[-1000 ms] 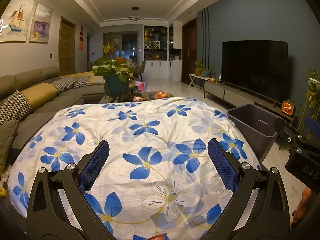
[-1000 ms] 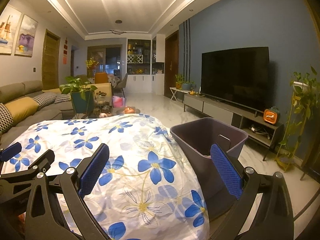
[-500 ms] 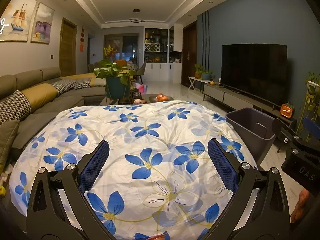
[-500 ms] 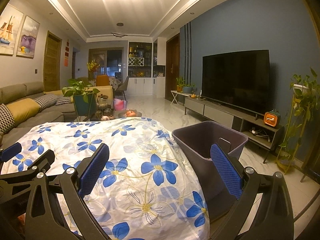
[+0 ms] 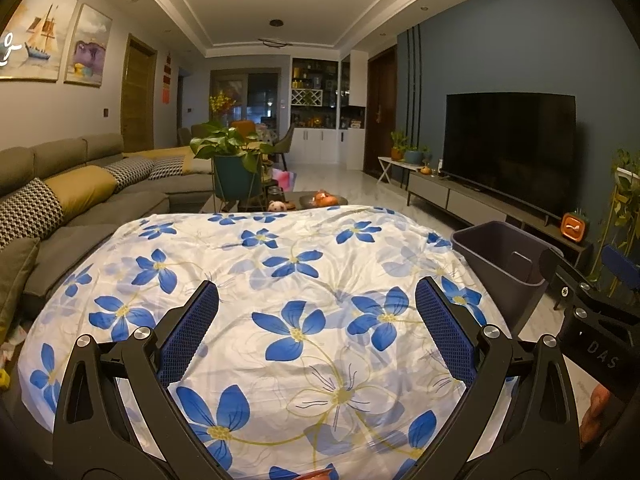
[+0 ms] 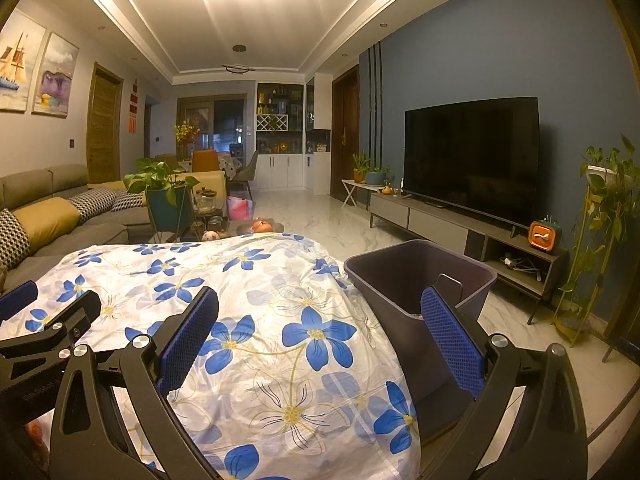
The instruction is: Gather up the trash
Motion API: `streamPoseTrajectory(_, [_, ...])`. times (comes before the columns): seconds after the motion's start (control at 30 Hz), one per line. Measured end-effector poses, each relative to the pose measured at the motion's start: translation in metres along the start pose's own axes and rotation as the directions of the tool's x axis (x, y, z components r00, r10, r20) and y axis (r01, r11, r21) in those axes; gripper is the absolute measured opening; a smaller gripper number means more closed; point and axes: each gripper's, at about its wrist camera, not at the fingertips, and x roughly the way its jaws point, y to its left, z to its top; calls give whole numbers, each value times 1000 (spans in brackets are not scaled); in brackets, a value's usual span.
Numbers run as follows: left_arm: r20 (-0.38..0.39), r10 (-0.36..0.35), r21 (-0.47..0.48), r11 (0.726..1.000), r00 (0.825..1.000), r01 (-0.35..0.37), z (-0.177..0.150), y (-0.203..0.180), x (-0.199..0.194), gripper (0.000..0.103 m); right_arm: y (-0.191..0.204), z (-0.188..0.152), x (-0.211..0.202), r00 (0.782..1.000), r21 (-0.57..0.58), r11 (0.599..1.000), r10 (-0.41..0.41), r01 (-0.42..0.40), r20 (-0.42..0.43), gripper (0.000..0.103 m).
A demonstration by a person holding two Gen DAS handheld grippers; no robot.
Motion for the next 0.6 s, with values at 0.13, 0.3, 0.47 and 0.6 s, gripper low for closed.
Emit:
streamPoseTrajectory(0.13, [0, -2, -4, 1000, 1000, 2, 1, 0, 0, 97, 0, 0, 0, 1000, 0, 1000, 0, 0, 1, 98])
streamPoseTrajectory(0.3, [2, -1, -5, 1000, 1000, 1, 1, -1, 0, 97, 0, 1, -1, 1000, 1, 1000, 0, 0, 0, 98])
streamPoseTrajectory(0.47, [5, -3, -4, 1000, 1000, 3, 2, 0, 0, 97, 0, 2, -1, 1000, 1, 1000, 1, -1, 3, 98])
streamPoseTrajectory(0.6, [5, -3, -5, 1000, 1000, 3, 3, -1, 0, 97, 0, 2, -1, 1000, 1, 1000, 1, -1, 3, 98])
